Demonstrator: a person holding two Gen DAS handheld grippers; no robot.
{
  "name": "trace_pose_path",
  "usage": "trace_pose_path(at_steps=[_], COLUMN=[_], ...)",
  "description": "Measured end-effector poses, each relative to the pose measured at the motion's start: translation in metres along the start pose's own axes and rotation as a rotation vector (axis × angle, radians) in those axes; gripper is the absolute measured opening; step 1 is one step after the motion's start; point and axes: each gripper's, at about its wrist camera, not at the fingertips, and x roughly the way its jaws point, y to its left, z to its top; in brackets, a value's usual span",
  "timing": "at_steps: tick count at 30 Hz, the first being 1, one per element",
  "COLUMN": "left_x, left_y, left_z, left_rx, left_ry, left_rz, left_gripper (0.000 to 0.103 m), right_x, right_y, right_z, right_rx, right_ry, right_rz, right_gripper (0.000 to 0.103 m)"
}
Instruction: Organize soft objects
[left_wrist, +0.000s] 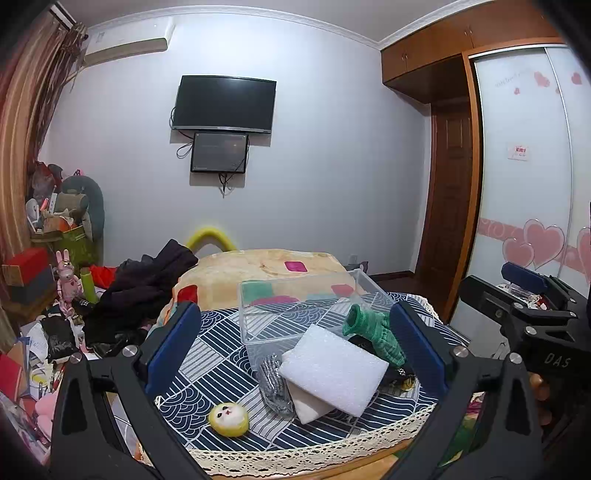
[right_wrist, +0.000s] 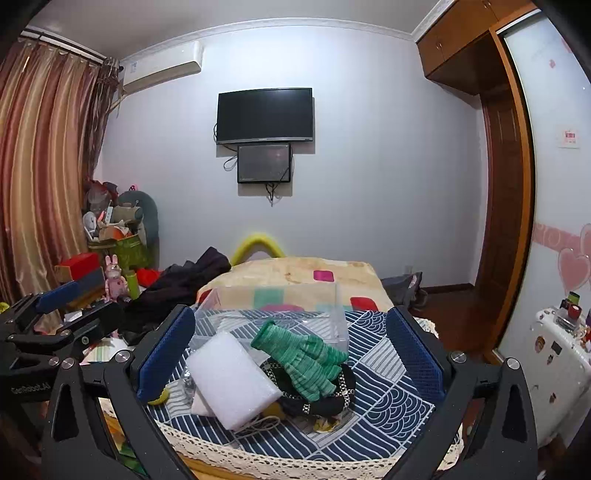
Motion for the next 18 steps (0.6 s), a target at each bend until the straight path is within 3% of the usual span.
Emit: trace_pose_path(at_steps=[18], left_x=[-0.0001], left_y=[-0.0005], left_z=[0.0002], left_rx=[-0.004], left_ry=[0.001], left_rz=[0.000], left_gripper=[0.103], right_x=[-0.0021], right_y=[0.0003], right_z=[0.0000], right_rx=[-0.001], right_ry=[-0.007], right_rz=[0.005], right_gripper=[0.103])
